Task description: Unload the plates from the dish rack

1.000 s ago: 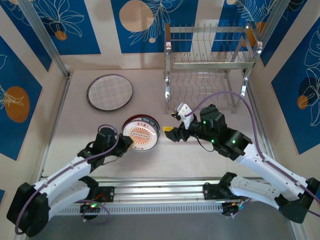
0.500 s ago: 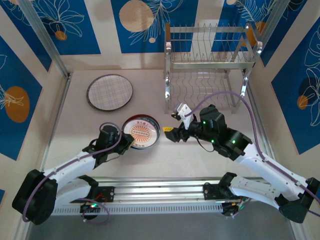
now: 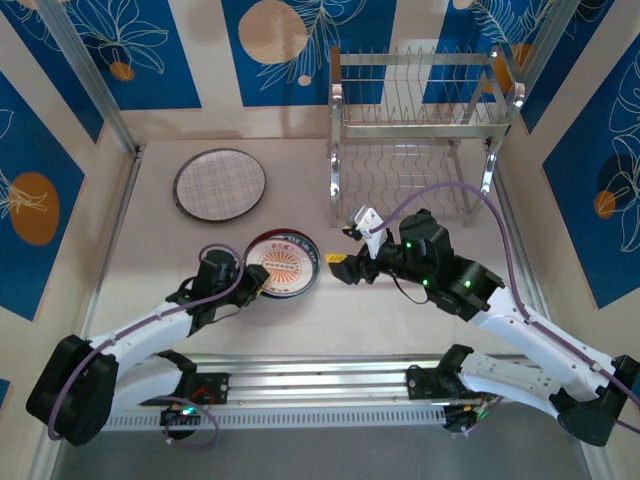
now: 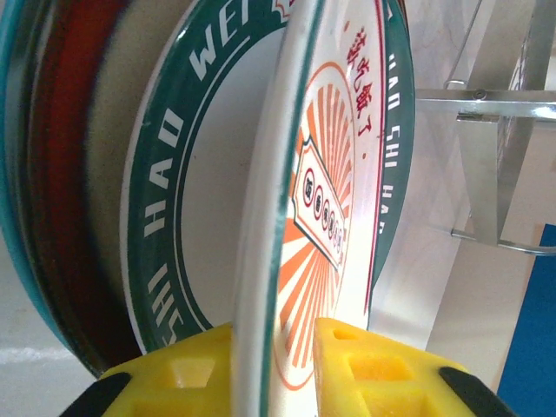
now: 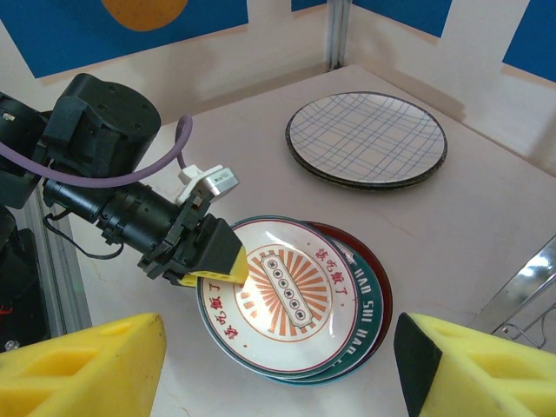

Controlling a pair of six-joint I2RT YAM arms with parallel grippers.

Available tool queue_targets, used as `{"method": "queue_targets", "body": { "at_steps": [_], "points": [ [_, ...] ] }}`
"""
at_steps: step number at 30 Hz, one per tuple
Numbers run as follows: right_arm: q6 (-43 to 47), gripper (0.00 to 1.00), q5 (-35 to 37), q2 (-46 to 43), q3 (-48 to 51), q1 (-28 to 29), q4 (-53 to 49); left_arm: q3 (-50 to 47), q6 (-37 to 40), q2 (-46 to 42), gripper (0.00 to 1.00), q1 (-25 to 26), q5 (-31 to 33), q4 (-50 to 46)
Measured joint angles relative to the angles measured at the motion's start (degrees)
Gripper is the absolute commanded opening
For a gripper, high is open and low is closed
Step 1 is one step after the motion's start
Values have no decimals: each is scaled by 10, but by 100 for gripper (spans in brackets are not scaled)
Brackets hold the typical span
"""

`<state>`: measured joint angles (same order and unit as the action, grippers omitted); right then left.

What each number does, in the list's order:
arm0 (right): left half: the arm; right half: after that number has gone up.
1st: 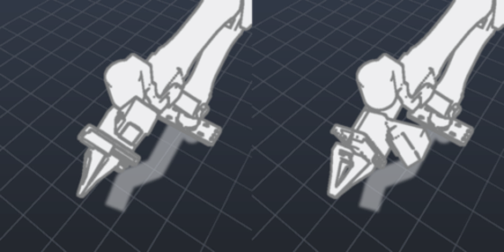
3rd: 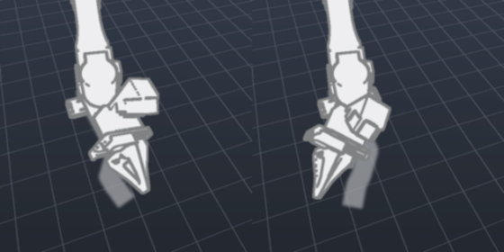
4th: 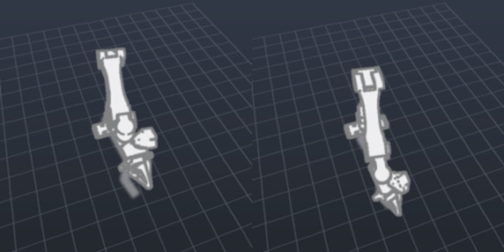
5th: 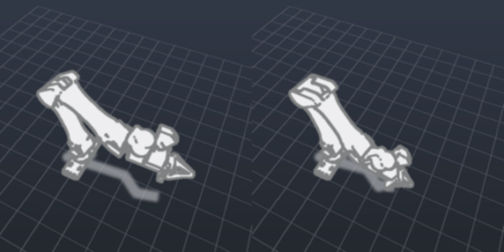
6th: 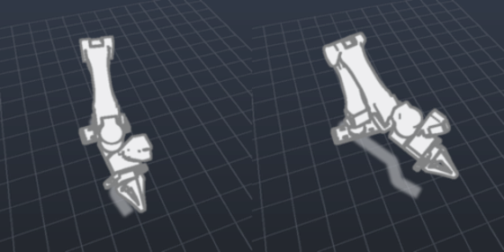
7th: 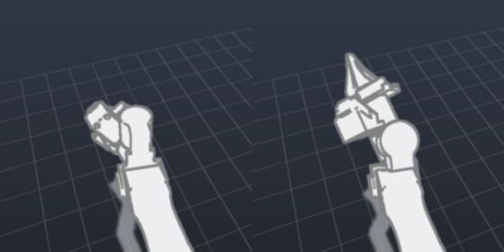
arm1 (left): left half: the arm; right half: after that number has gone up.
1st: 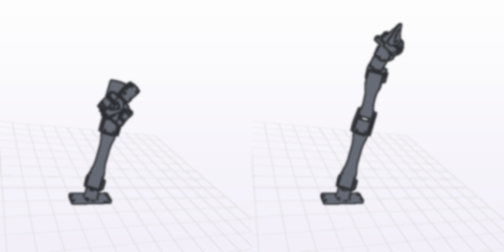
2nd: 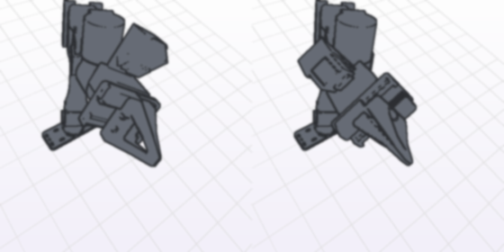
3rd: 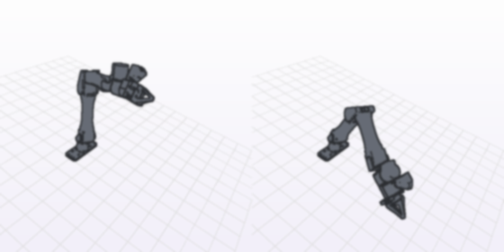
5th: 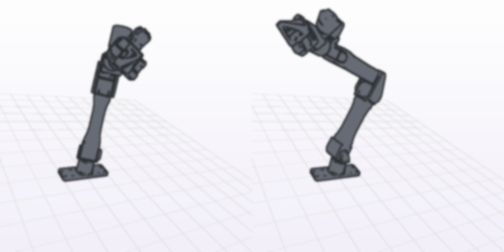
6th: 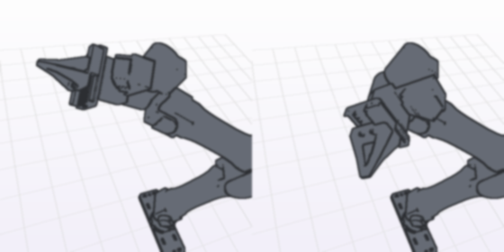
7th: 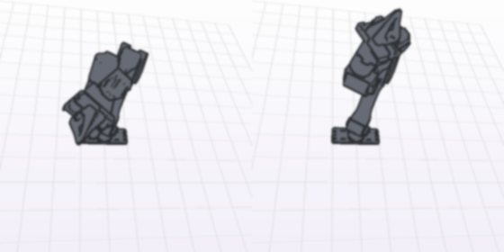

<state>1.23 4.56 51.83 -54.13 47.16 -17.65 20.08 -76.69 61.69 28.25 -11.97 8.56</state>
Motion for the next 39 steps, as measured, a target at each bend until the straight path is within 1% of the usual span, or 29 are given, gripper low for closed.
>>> {"method": "queue_targets", "body": {
  "at_steps": [3,7,9,12,15,23,29,33,39],
  "points": [
    [-3,71,0,0,0,0,0,0,0,-2,45,0,-2,-3],
    [-5,71,2,0,0,0,-2,5,2,-19,63,-1,-4,-39],
    [-8,71,3,0,0,0,-4,11,4,-29,69,-1,-4,-61],
    [-10,71,7,0,0,0,-7,18,6,-46,73,-1,-4,-88],
    [-14,71,11,0,0,0,-12,24,7,-56,75,-1,-4,-113],
    [-20,71,16,0,0,0,-15,50,7,-59,81,-1,-4,-172],
    [-23,71,20,0,0,0,-17,79,12,-59,90,-1,-1,-225],
    [-24,71,26,0,0,0,-17,105,18,-52,91,-1,0,-263],
    [-24,71,29,0,0,0,-18,183,36,-14,91,-1,1,-336]
  ]
}}
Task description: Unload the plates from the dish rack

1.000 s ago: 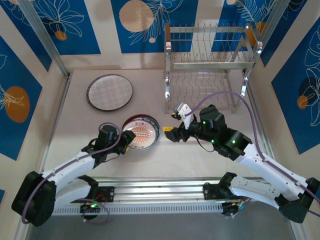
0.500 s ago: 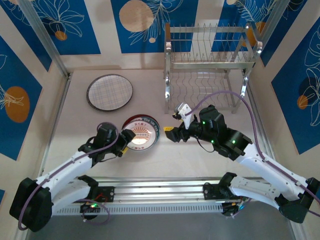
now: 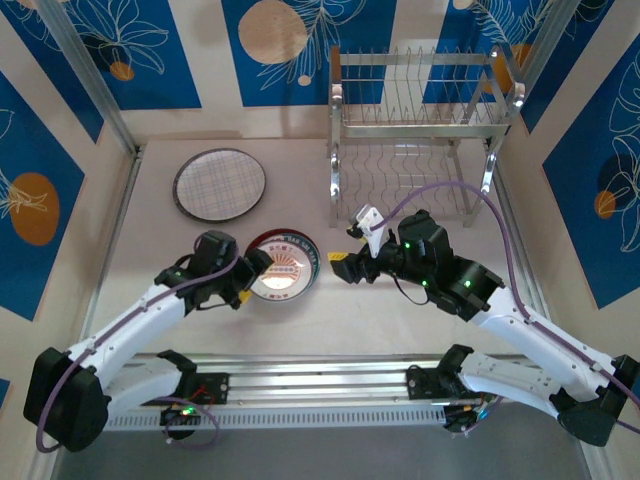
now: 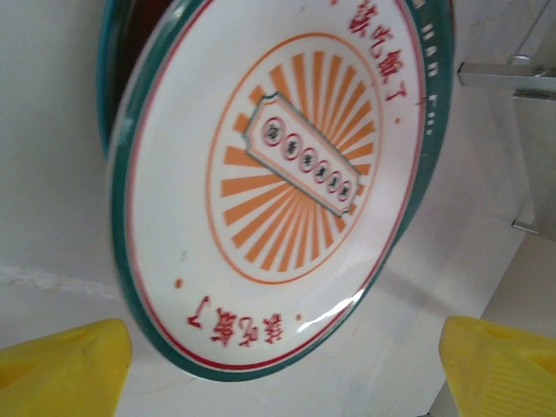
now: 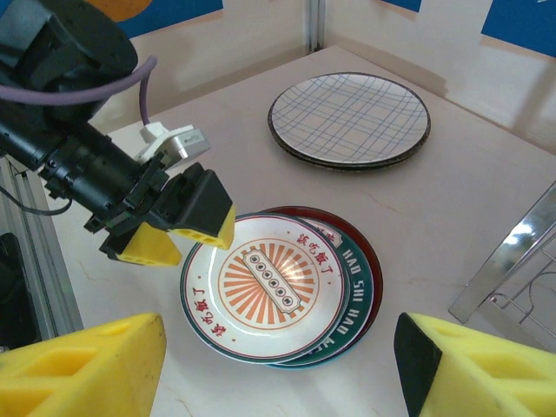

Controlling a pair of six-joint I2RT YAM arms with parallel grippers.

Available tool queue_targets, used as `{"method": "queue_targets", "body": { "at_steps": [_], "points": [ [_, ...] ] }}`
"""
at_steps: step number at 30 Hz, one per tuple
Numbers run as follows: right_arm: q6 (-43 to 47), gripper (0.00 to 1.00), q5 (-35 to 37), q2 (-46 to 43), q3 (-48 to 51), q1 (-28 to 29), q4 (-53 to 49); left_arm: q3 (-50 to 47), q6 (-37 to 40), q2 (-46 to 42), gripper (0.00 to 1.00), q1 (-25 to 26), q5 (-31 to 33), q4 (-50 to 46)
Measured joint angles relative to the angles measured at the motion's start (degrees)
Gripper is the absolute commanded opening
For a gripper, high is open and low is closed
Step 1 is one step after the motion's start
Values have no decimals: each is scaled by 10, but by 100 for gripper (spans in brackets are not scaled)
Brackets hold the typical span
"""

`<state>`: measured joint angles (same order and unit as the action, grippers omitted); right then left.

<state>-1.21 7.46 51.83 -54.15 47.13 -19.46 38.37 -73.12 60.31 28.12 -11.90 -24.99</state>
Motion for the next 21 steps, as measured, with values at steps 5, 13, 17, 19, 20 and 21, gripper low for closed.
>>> {"method": "queue_targets", "body": {
  "at_steps": [5,13,17,19,20,21],
  "points": [
    [-4,71,1,0,0,0,-4,36,17,29,92,0,0,-18],
    [-6,71,5,-1,-1,0,-13,93,59,54,96,0,22,-114],
    [-9,71,8,-5,-1,0,-14,108,72,41,97,0,37,-142],
    [-9,71,8,-6,-1,0,-14,105,73,43,97,0,37,-145],
    [-9,71,8,-6,-1,0,-14,103,73,46,97,0,36,-145],
    [-9,71,8,-6,-1,0,-14,101,73,51,98,0,36,-144]
  ]
}}
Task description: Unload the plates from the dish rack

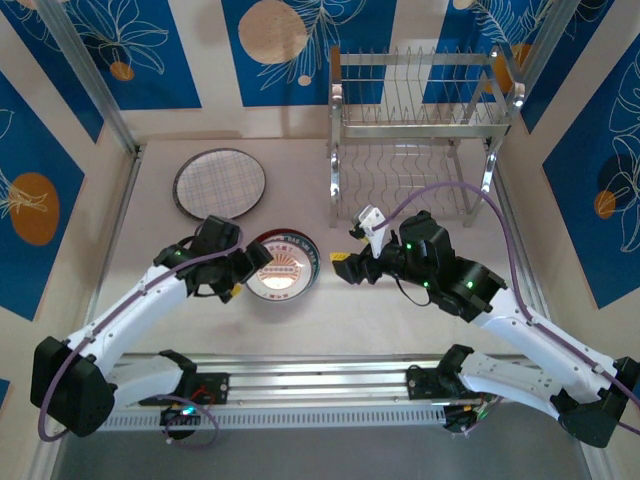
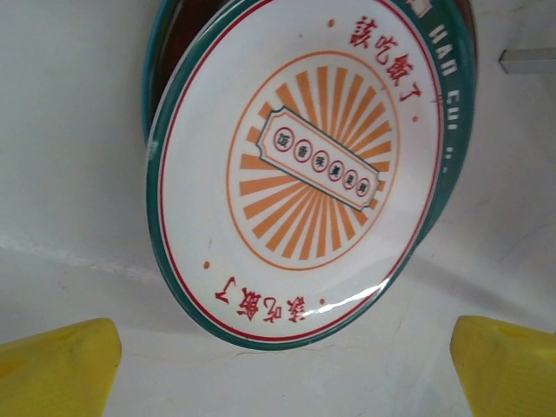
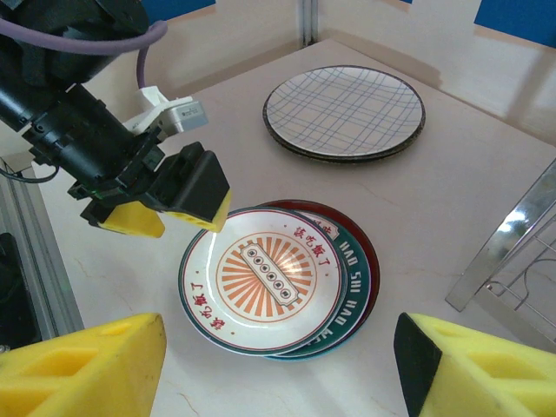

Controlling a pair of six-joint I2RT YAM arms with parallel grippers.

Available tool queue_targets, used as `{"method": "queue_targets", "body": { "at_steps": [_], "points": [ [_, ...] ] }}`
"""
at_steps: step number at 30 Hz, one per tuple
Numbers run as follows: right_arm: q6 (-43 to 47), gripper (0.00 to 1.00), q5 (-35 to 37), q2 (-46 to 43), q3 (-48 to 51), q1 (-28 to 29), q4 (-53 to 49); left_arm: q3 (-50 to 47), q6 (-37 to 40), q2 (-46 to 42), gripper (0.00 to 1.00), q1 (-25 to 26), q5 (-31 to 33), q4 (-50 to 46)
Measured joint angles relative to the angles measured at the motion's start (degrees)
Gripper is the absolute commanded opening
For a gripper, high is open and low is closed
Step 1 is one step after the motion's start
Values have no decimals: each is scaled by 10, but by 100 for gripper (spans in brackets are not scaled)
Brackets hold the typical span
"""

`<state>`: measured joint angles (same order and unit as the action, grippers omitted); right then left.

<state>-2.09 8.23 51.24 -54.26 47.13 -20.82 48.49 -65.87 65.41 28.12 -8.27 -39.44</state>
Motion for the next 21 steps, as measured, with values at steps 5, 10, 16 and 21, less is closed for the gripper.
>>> {"method": "queue_targets", "body": {
  "at_steps": [5,10,16,21],
  "points": [
    [0,71,0,0,0,0,0,1,1,38,98,0,-1,12],
    [-4,71,3,0,0,0,0,13,9,76,99,0,-3,17],
    [-6,71,7,0,0,0,0,21,16,99,99,0,-6,33],
    [-6,71,8,0,0,0,0,29,20,119,99,0,-7,43]
  ]
}}
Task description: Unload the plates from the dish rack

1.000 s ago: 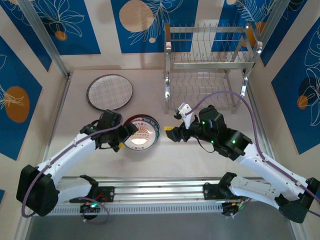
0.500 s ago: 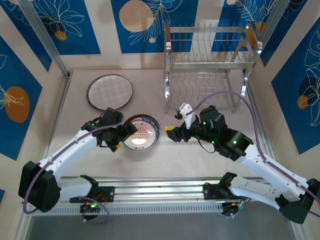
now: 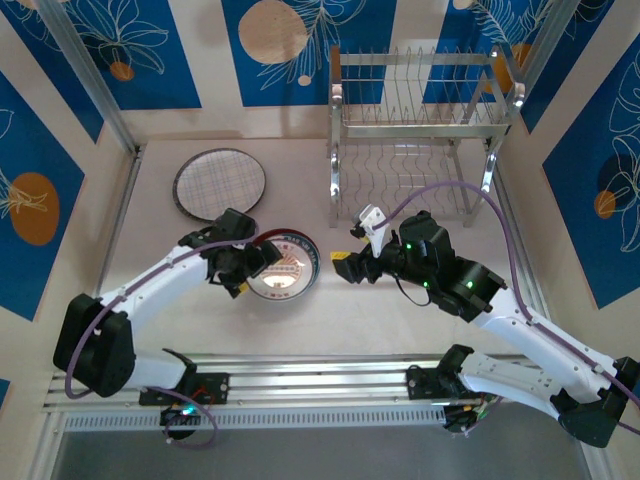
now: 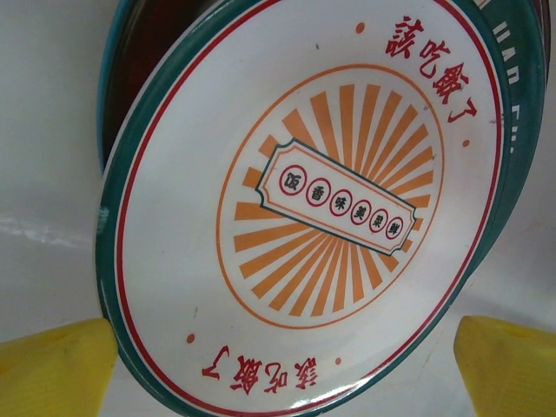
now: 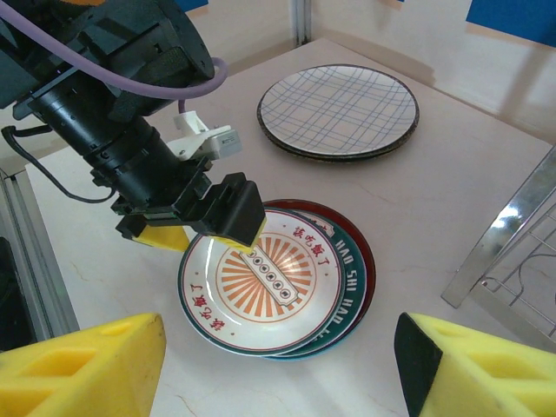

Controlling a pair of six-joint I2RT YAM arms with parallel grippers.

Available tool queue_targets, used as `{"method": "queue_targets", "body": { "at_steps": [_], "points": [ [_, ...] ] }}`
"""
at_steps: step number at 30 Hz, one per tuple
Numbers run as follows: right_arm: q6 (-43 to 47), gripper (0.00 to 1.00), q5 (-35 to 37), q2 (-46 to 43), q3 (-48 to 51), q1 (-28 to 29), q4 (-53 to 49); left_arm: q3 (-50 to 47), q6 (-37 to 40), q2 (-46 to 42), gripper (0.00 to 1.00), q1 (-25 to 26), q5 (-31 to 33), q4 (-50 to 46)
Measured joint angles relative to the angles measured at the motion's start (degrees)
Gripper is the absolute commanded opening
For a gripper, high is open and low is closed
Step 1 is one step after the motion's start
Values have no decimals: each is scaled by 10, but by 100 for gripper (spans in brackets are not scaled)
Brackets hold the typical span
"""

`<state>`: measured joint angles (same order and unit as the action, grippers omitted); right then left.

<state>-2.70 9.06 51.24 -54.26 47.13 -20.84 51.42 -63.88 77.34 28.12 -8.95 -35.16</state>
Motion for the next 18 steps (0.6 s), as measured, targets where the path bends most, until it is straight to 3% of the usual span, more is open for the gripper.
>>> {"method": "queue_targets", "body": {
  "at_steps": [18],
  "points": [
    [-5,71,7,0,0,0,-4,16,11,24,100,0,-7,24]
  ]
}}
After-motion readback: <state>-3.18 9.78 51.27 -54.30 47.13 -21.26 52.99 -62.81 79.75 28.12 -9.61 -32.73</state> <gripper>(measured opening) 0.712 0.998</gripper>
